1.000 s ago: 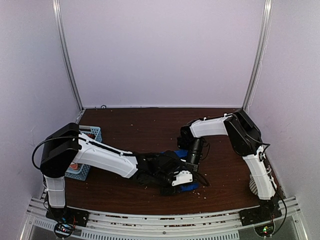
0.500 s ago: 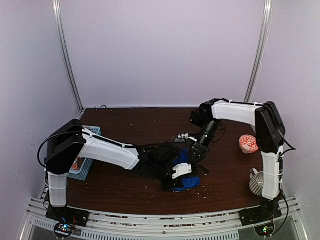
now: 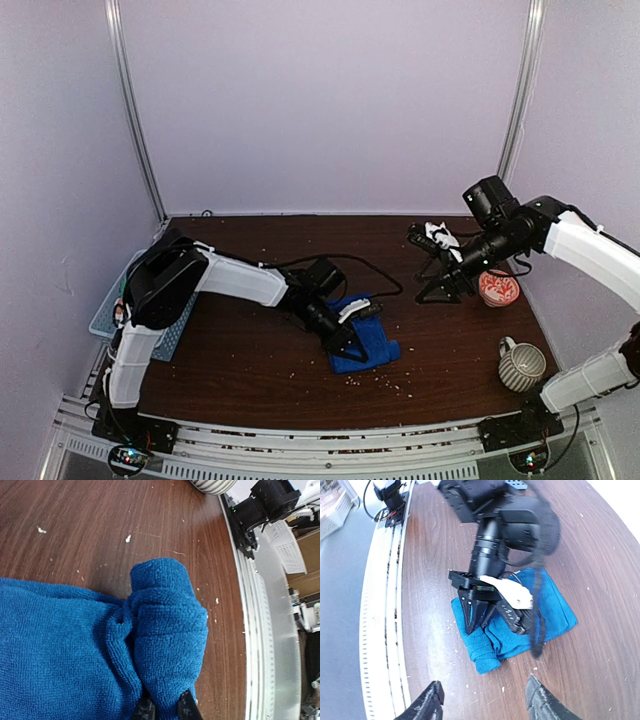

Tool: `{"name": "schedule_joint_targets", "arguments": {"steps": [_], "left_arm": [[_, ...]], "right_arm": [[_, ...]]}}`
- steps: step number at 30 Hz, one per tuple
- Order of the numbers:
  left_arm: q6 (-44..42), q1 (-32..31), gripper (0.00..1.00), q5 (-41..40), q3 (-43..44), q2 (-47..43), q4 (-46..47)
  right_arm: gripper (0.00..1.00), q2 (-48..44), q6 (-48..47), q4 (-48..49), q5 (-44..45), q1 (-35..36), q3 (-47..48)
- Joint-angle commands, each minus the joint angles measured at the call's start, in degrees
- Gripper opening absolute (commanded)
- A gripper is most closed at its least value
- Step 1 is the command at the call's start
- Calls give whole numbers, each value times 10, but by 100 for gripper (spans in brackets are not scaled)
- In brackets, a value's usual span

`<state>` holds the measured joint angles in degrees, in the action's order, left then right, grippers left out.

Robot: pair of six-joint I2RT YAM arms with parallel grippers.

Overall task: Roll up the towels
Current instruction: Roll the towel at the center of the board.

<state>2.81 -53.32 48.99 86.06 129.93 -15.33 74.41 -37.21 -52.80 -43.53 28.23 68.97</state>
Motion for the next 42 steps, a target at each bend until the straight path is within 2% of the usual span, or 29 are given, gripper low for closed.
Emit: {"name": "schedule_joint_targets", "arguments": {"steps": [1, 7, 12, 17, 23, 29, 34, 37, 39, 42], "left_arm": [[45, 13, 3, 17, -5, 38, -48], [82, 22, 4, 50, -25, 40, -8], [86, 25, 4, 58, -28, 44, -7], [86, 30, 5, 63, -33, 45, -7], [86, 31, 6, 63, -31, 44, -6], [86, 32, 7, 60, -30, 42, -7], [61, 33, 16, 34, -26, 19, -43], [42, 37, 23, -15, -47, -32, -53], [38, 43, 29, -56, -65, -76, -55], [35, 56, 32, -102, -95, -136, -53]], "right_arm": [[55, 21, -39, 56, 49, 41, -39], [50, 64, -48, 126, 147, 136, -105], [56, 100, -40, 218, 212, 198, -134], [59, 149, -56, 263, 248, 228, -145], [56, 198, -95, 274, 265, 243, -147], [46, 230, -104, 297, 302, 263, -167], [29, 258, -121, 272, 294, 266, -159], [19, 281, -121, 226, 265, 266, -137], [17, 287, -117, 198, 240, 265, -129], [16, 291, -107, 158, 206, 266, -114]]}}
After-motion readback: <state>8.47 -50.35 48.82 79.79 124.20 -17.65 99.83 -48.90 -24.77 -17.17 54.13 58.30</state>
